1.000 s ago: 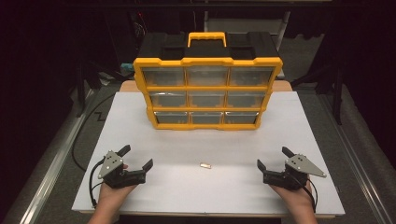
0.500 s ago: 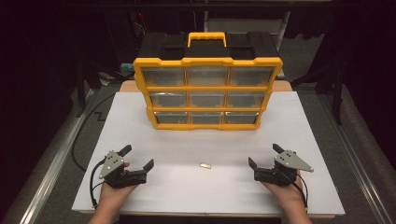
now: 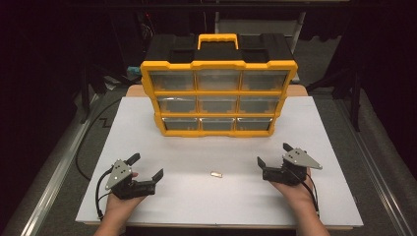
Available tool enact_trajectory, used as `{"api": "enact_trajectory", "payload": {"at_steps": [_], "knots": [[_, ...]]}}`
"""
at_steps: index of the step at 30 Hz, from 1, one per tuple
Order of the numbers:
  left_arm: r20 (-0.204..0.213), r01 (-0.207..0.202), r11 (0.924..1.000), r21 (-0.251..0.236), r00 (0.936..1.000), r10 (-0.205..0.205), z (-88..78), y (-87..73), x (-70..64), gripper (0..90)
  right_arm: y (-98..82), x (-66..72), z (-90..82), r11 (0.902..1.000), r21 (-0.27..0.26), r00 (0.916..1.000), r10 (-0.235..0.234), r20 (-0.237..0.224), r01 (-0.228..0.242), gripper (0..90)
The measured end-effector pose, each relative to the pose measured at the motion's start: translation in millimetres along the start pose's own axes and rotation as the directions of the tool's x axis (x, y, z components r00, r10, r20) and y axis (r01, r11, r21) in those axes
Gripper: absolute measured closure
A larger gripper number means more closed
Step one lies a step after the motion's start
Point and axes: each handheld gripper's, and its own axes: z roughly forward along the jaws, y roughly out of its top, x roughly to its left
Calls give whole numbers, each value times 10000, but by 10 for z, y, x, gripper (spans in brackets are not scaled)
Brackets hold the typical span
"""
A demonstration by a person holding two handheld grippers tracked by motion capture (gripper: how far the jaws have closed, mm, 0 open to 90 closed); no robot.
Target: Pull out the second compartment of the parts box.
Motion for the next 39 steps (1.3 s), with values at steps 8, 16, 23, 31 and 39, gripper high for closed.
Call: {"api": "enact_trajectory", "payload": {"at_steps": [8, 16, 23, 31, 39], "knots": [[40, -28, 10000, -31, 10000, 28, -4, -2, 7, 3, 102, -42, 194, 9997, 261, 10000, 41, -77, -39, 0], [-62, -68, 10000, -51, 10000, 68, -1, -3, -3, 3, 213, -59, 420, 9987, 510, 9999, 52, -96, -47, 0], [-77, 22, 10000, -80, 10000, -23, -1, -1, 12, 3, 222, -70, 417, 9993, 386, 10000, -26, -21, 27, 0], [-30, 93, 9998, -197, 10000, -94, -13, 4, 7, 3, 235, -74, 282, 9976, 448, 9984, -534, 181, 526, 0], [-171, 162, 9997, -168, 9997, -165, -13, 5, 22, 3, 168, -198, 156, 9955, 674, 9968, -695, 405, 667, 0]]}}
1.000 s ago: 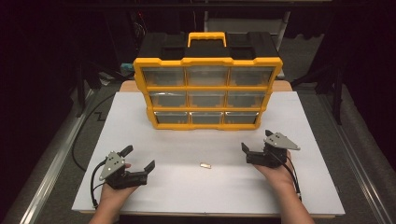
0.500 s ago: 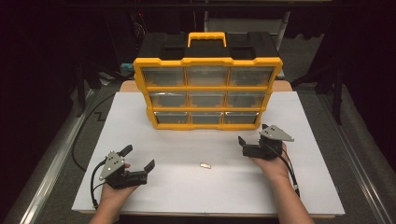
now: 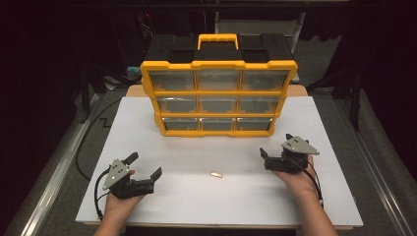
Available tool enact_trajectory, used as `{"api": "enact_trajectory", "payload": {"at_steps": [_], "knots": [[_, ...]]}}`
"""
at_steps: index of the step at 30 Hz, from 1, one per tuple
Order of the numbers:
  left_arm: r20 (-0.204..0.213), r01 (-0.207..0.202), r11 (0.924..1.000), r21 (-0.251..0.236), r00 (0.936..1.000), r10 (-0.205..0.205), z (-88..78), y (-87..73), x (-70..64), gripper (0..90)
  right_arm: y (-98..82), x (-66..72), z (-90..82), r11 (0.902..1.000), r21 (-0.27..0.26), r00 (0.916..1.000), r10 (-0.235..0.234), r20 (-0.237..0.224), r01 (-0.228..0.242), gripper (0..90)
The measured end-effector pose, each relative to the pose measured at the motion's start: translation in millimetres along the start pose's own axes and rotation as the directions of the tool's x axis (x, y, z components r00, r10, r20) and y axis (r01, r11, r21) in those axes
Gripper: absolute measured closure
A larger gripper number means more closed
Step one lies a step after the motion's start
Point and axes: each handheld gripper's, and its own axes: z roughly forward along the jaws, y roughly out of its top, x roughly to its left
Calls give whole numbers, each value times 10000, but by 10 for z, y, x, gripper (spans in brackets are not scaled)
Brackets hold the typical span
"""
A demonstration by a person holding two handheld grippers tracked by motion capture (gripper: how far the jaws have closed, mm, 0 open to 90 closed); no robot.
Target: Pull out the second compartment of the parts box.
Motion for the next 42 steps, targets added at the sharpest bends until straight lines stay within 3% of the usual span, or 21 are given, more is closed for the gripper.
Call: {"api": "enact_trajectory", "payload": {"at_steps": [3, 7, 16, 23, 28, 31, 33, 35, 37, 42], "knots": [[49, 29, 9999, 163, 10000, -30, 13, 0, 3, 3, -18, -34, 7, 9998, 145, 9999, 141, -53, -140, 0], [10, 8, 10000, 9, 10000, -8, -1, 2, 5, 3, -29, -33, 15, 9994, 325, 10000, -85, 39, 84, 0], [-28, 0, 10000, -83, 10000, 0, -5, 4, -2, 3, -46, 33, 33, 9943, 601, 9961, -882, 80, 876, 0], [-64, 40, 10000, -30, 10000, -40, 6, -3, 2, 3, -30, 88, 17, 9850, 743, 9877, -1564, 29, 1557, 0], [-59, 39, 10000, -80, 10000, -40, -1, -3, 2, 3, -38, 138, 23, 9704, 973, 9751, -2220, -12, 2210, 0], [42, 210, 9998, -52, 9998, -210, 7, -3, 6, 3, -52, 186, 47, 9490, 1231, 9559, -2936, 91, 2903, 0], [91, 162, 9999, -57, 9998, -162, 6, -1, -2, 3, -57, 196, 50, 9477, 1263, 9550, -2966, 99, 2930, 0], [140, 148, 9999, -36, 9998, -148, 8, -2, -4, 3, -64, 218, 58, 9343, 1302, 9413, -3371, 205, 3317, 0], [170, 183, 9998, -23, 9997, -183, 14, -5, -2, 3, -67, 226, 61, 9311, 1322, 9383, -3452, 192, 3398, 0], [108, 67, 10000, -22, 9999, -67, 12, -6, -5, 3, -83, 279, 73, 9034, 1507, 9120, -4095, 259, 4014, 0]]}}
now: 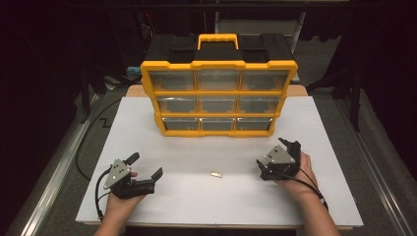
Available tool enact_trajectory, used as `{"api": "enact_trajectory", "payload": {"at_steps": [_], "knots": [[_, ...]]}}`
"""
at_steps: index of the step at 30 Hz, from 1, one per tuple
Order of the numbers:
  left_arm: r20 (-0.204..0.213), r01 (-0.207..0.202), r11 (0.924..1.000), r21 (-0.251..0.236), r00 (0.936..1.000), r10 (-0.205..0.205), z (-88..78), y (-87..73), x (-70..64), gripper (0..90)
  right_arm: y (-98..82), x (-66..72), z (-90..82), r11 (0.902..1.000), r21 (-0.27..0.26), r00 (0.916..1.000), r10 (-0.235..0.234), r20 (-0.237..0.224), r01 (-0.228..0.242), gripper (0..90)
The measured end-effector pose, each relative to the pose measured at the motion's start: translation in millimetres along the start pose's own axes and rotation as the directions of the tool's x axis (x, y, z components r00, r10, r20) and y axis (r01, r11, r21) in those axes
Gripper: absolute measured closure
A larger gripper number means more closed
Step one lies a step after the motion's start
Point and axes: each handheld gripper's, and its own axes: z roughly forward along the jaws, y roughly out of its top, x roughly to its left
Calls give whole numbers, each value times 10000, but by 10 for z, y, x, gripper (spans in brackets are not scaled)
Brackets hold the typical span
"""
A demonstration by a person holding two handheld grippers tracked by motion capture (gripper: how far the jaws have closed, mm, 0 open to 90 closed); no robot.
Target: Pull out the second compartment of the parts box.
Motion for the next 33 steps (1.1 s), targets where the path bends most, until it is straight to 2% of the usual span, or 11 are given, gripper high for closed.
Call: {"api": "enact_trajectory", "payload": {"at_steps": [7, 9, 15, 18, 20, 22, 24, 26, 30, 31, 33], "knots": [[-67, -59, 10000, 31, 10000, 59, 3, -1, -4, 3, 24, 36, -7, 9978, 158, 9975, -651, 261, 647, 0], [-63, -76, 10000, 19, 10000, 76, 6, -2, -7, 3, 31, 48, -10, 9948, 212, 9944, -1001, 334, 995, 0], [5, -192, 9998, 93, 9998, 192, 13, -3, -23, 3, 72, 104, -22, 9878, 369, 9869, -1533, 496, 1516, 0], [42, -278, 9995, 144, 9996, 277, 21, -3, -35, 3, 101, 131, -38, 9770, 421, 9750, -2116, 676, 2091, 0], [43, -327, 9994, 140, 9995, 326, 25, -5, -42, 3, 113, 162, -50, 9748, 440, 9726, -2212, 711, 2185, 0], [37, -394, 9991, 171, 9992, 394, 23, -3, -43, 3, 130, 170, -64, 9653, 366, 9622, -2606, 787, 2584, 0], [22, -393, 9991, 143, 9992, 393, 19, -2, -41, 3, 145, 195, -76, 9606, 420, 9568, -2775, 873, 2747, 0], [11, -392, 9992, 119, 9992, 392, 20, -3, -39, 3, 160, 209, -83, 9481, 432, 9434, -3178, 951, 3150, 0], [7, -440, 9989, 156, 9990, 440, 21, -3, -42, 3, 185, 251, -97, 9297, 616, 9237, -3680, 1065, 3632, 0], [4, -442, 9989, 151, 9990, 442, 22, -3, -43, 3, 193, 258, -102, 9194, 713, 9131, -3926, 1098, 3868, 0], [0, -463, 9988, 129, 9989, 463, 23, -3, -44, 3, 196, 281, -103, 9131, 783, 9065, -4068, 1128, 4001, 0]]}}
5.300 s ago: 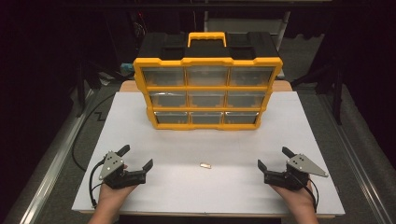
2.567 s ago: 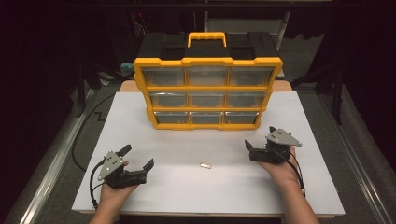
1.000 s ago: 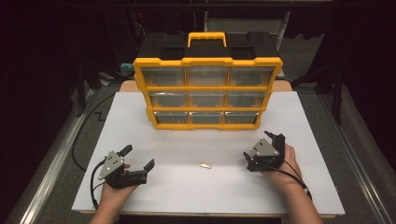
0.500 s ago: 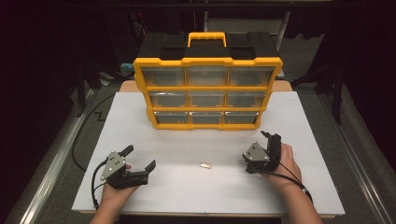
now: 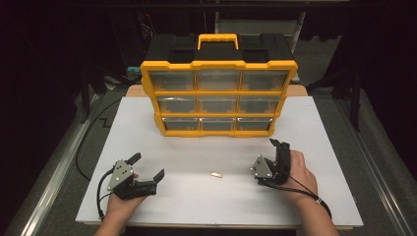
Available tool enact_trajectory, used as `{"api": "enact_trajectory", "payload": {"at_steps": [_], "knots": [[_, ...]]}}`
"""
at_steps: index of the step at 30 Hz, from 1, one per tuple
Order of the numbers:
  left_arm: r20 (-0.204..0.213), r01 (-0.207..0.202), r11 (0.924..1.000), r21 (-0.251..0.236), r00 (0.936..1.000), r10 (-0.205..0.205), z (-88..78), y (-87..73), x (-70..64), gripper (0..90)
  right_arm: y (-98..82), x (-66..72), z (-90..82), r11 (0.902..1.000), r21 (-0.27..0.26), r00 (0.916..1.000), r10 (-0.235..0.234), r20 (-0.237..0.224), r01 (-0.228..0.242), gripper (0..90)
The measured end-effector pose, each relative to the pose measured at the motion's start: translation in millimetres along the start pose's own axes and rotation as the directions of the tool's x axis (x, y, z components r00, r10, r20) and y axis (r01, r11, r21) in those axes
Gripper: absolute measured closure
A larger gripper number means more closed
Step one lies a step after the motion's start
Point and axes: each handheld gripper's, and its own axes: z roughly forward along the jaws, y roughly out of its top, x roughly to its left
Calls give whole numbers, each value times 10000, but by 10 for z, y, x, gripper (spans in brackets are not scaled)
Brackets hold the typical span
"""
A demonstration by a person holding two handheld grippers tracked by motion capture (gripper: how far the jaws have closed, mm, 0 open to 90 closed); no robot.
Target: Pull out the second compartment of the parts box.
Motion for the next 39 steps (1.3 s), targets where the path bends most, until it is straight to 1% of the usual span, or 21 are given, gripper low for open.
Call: {"api": "enact_trajectory", "payload": {"at_steps": [1, 4, 10, 17, 18, 22, 25, 27, 30, 32, 33, 35, 36, 37, 38, 39], "knots": [[-3, -16, 10000, 6, 10000, 16, -1, 0, 0, 3, 7, 10, -3, 10000, 36, 9999, -90, 54, 89, 0], [-7, -20, 10000, -1, 10000, 20, -2, 0, 1, 3, 29, 25, -8, 9981, 67, 9979, -617, 199, 616, 0], [5, -36, 10000, -14, 10000, 36, -2, 0, -1, 3, 63, 64, -24, 9924, 199, 9919, -1221, 361, 1214, 0], [1, -53, 10000, -7, 10000, 53, -4, 1, -2, 3, 100, 106, -35, 9797, 366, 9785, -1990, 547, 1972, 0], [1, -53, 10000, -9, 10000, 53, -4, 1, -3, 3, 106, 114, -41, 9785, 429, 9770, -2043, 605, 2019, 0], [-8, -52, 10000, -22, 10000, 52, -3, 1, -1, 3, 123, 139, -39, 9738, 379, 9725, -2262, 557, 2244, 0], [27, -42, 10000, -27, 10000, 42, -2, 1, -2, 3, 136, 158, -43, 9675, 483, 9659, -2511, 629, 2484, 0], [20, -63, 10000, -10, 10000, 63, -1, 1, -3, 3, 145, 168, -40, 9615, 490, 9595, -2732, 688, 2703, 0], [7, -83, 10000, 20, 10000, 83, 2, -1, -5, 3, 158, 195, -52, 9571, 580, 9543, -2878, 800, 2838, 0], [32, -78, 10000, 24, 10000, 78, 2, -1, -5, 3, 170, 198, -54, 9508, 576, 9470, -3086, 897, 3044, 0], [33, -66, 10000, 9, 10000, 66, 2, -1, -6, 3, 173, 203, -55, 9512, 598, 9470, -3074, 931, 3029, 1], [53, -76, 10000, 27, 10000, 76, 5, -2, -7, 3, 180, 219, -52, 9543, 671, 9506, -2966, 917, 2913, 3], [42, -84, 10000, 54, 10000, 84, 8, -3, -7, 4, 185, 227, -47, 9529, 652, 9492, -3013, 906, 2962, 3], [37, -95, 9999, 78, 9999, 95, 11, -4, -7, 3, 191, 235, -44, 9513, 667, 9487, -3058, 802, 3009, 4], [43, -88, 9999, 102, 10000, 87, 13, -4, -7, 3, 198, 241, -39, 9466, 633, 9426, -3208, 929, 3160, 7], [39, -92, 9999, 110, 10000, 92, 14, -4, -7, 3, 208, 249, -36, 9444, 653, 9411, -3272, 851, 3224, 10]]}}
